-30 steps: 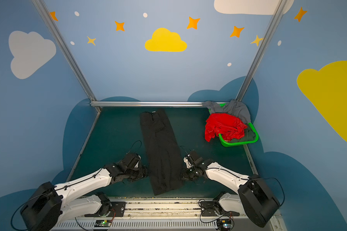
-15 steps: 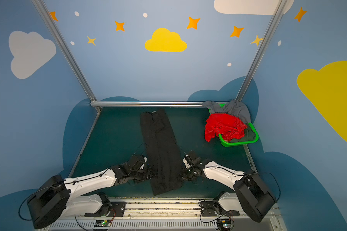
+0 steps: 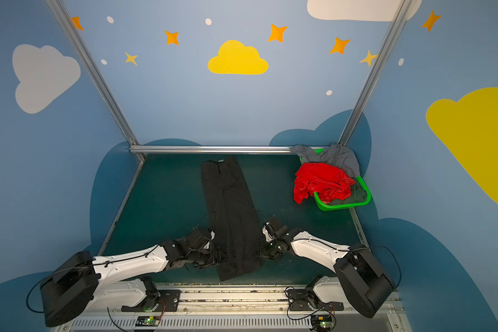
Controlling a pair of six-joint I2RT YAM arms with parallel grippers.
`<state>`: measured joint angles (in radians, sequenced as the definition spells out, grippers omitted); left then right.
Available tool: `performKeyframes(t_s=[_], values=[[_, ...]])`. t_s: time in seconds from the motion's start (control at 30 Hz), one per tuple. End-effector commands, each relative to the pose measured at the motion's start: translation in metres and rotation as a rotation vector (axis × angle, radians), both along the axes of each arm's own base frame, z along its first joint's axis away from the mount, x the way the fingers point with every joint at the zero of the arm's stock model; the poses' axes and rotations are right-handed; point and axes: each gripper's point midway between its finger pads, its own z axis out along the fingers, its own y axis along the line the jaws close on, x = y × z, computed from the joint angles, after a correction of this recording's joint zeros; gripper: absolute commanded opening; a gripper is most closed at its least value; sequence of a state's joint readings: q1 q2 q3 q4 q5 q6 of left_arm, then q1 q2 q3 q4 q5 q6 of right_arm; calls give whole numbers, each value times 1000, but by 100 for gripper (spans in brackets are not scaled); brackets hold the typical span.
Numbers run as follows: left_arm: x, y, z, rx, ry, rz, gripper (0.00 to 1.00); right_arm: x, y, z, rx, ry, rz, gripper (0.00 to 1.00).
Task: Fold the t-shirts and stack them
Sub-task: 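Release the far end with the left gripper and move it to the strip's near end, then lift the strip's near end with both grippers and fold it toward the far end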
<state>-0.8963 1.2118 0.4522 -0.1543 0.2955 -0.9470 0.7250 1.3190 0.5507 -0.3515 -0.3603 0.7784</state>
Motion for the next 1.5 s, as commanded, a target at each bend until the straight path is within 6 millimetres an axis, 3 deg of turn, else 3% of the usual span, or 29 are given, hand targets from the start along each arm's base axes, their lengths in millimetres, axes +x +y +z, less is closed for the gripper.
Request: performKeyframes(t_s=[0.0,0.2,0.43,0.5,0.6,0.7,1.07,1.47], values=[[-18,26,-15,118,46,3,69,2,2,4,-3,-7,0,0],[-21,26,-21,100,36,-5,62,0,1,4,-3,-5,-6,0],[-25,10,-32,118,60,-61,55,0,1,3,4,-2,-15,0],[-24,8,-34,149,71,-75,46,-1,2,3,3,-9,-4,0],[-21,10,-34,213,83,-84,21,-1,-5,5,-51,-33,19,0],[-17,6,-27,210,66,-92,4,1,-4,11,-42,-57,26,0],[7,10,11,215,-70,-55,3,0,8,40,47,-111,48,0],[18,45,29,209,-110,33,3,2,32,61,66,-124,85,0]])
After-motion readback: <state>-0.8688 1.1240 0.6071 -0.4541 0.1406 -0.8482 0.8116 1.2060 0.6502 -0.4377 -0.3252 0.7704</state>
